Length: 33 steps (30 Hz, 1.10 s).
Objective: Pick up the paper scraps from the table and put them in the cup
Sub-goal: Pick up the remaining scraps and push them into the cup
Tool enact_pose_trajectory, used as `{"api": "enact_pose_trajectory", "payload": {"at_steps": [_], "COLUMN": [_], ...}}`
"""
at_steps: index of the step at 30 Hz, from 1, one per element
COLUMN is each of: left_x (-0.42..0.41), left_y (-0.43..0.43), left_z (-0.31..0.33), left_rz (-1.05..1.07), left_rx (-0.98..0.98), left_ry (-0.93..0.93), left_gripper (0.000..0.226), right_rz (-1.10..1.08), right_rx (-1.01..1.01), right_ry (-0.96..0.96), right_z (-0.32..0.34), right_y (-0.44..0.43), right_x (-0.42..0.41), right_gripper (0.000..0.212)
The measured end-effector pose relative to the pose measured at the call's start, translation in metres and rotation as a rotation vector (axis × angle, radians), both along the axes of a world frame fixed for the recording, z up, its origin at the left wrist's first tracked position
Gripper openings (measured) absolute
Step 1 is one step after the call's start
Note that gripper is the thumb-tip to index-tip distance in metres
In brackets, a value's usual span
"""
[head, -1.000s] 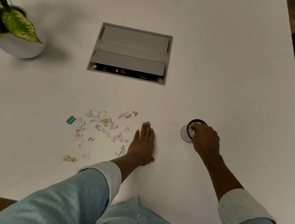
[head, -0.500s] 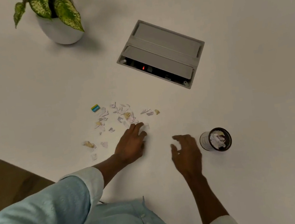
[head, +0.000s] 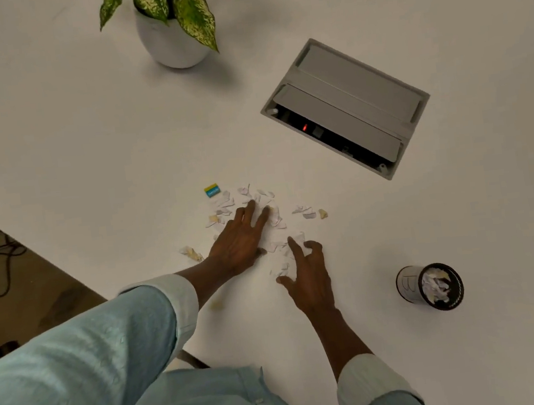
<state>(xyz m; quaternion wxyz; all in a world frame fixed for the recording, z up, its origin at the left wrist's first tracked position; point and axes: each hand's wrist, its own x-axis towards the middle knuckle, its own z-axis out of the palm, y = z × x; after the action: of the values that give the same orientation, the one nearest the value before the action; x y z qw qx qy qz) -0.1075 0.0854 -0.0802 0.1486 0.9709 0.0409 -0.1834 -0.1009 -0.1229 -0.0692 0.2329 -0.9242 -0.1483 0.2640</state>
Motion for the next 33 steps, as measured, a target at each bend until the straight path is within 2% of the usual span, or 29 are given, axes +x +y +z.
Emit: {"api": "enact_pose_trajectory", "payload": {"at_steps": [3, 6, 11, 14, 17, 20, 24, 29, 33], "left_x": [0.01, 0.017, 0.02, 0.018, 0.013, 0.008, 0.005, 0.006, 0.019], "left_y": [-0.007, -0.011, -0.016, -0.016, -0.02, -0.023, -0.029, -0.064, -0.116], "left_z": [-0.003, -0.003, 0.003, 0.003, 0.004, 0.01, 0.017, 0.032, 0.057], "left_rz": [-0.044, -0.064, -0.116, -0.183, -0.143, -0.051, -0.06, -0.021, -0.004], "left_rx": [-0.012, -0.023, -0.029, -0.09, -0.095, -0.171, -0.195, -0.347, -0.497], "left_ry": [0.014, 0.053, -0.003, 0.006, -0.056, -0.063, -0.118, -0.215, -0.296], "left_gripper": [0.098, 0.072, 0.029, 0.024, 0.025, 0.022, 0.018, 0.02, 0.011], "right_rz": [0.068, 0.165, 0.255, 0.248, 0.197, 0.089, -0.194, -0.492, -0.672], "right_rx": [-0.048, -0.113, -0.125, -0.129, -0.104, -0.047, 0.08, 0.25, 0.392], "right_ry": [-0.052, -0.123, -0.215, -0.257, -0.273, -0.223, -0.17, -0.25, -0.284], "right_z": [-0.004, -0.004, -0.006, -0.009, -0.01, -0.009, 0.003, 0.031, 0.055], "right_y": [0.012, 0.02, 0.021, 0.017, 0.011, 0.0, -0.026, -0.074, -0.116], "right_x": [0.008, 0.015, 0.017, 0.015, 0.011, 0.008, 0.004, 0.0, 0.001], "right_gripper": [0.075, 0.058, 0.035, 0.023, 0.017, 0.015, 0.01, 0.013, 0.013]}}
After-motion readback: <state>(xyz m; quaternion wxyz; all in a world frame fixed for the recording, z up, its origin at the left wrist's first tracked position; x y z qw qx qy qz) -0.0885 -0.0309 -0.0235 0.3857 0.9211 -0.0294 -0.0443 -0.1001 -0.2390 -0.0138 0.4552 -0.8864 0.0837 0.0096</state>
